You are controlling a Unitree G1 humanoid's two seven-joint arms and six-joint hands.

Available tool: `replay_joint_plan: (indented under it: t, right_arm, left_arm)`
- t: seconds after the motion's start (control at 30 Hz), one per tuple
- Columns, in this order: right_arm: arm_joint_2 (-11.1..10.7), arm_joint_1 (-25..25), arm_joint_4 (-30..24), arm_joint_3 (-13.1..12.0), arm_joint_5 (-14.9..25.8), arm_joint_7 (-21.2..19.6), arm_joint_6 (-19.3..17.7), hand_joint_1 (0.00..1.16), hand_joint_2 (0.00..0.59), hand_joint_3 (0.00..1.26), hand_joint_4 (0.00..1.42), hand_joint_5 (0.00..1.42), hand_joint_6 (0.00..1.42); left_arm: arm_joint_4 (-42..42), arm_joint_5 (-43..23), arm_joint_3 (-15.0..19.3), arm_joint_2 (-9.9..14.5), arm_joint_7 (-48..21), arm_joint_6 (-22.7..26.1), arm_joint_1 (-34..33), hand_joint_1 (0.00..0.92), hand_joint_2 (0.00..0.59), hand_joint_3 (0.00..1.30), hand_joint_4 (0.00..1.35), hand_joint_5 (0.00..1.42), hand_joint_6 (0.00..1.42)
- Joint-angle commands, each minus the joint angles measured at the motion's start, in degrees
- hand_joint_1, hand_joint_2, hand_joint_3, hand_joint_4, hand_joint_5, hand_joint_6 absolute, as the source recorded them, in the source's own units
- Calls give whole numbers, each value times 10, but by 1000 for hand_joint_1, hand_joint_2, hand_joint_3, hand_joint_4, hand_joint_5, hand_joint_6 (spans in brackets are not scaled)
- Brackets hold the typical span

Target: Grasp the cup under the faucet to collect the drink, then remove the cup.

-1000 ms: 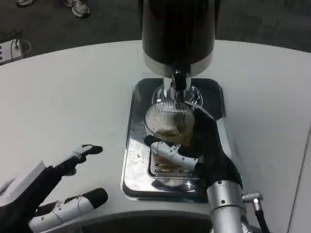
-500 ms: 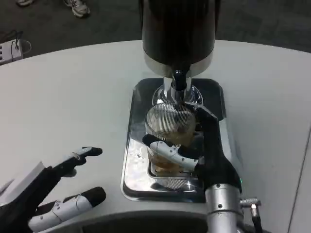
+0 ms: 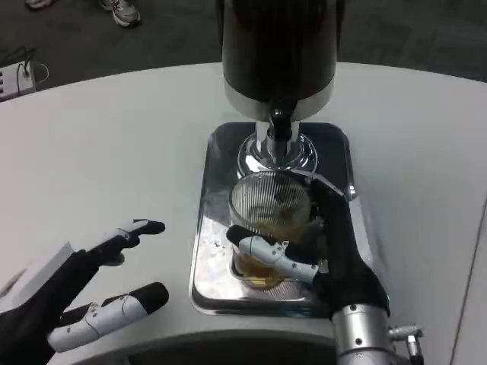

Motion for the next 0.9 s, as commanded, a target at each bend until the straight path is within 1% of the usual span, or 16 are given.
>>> replay_joint_plan:
  t: [0.03, 0.2, 0.3, 0.43, 0.57, 0.73, 0.8, 0.9]
  right_arm:
    - [2, 32, -54, 19, 5, 37, -2, 909, 267, 1008, 1227, 1351, 1411]
    - [-1, 68, -100, 32, 6, 70, 1, 909, 267, 1030, 1236, 1365, 1421]
    - [-4, 92, -127, 38, 8, 83, -1, 909, 267, 1032, 1238, 1369, 1423]
    - [-9, 122, -167, 41, 8, 98, 0, 909, 267, 1032, 1238, 1370, 1424]
    - [-15, 147, -209, 38, 11, 116, 5, 909, 267, 1038, 1248, 1379, 1424]
    - [-43, 185, -289, 22, 17, 153, 6, 920, 270, 1065, 1264, 1398, 1424]
    - [-61, 209, -334, 6, 26, 175, 8, 922, 270, 1073, 1277, 1410, 1424]
    - [-78, 231, -380, -12, 38, 202, 13, 923, 270, 1081, 1291, 1424, 1424]
  left_arm:
    - [12, -3, -1, 7, 1, -12, -3, 0, 34, 200, 86, 135, 212]
    - [16, -3, -2, 5, 2, -17, -7, 0, 36, 200, 86, 135, 212]
    - [15, -2, -4, 3, 4, -18, -9, 0, 38, 200, 86, 135, 212]
    - [8, 0, -7, 0, 6, -18, -9, 0, 40, 201, 86, 135, 212]
    - [1, 5, -11, -1, 7, -18, -9, 0, 40, 199, 83, 130, 212]
    - [-28, 24, -15, 3, 8, -21, -2, 0, 40, 179, 51, 103, 195]
    - [-42, 33, -15, 4, 7, -22, 4, 0, 39, 171, 33, 93, 175]
    - [-63, 43, -16, 5, 5, -25, 15, 0, 48, 153, 5, 68, 143]
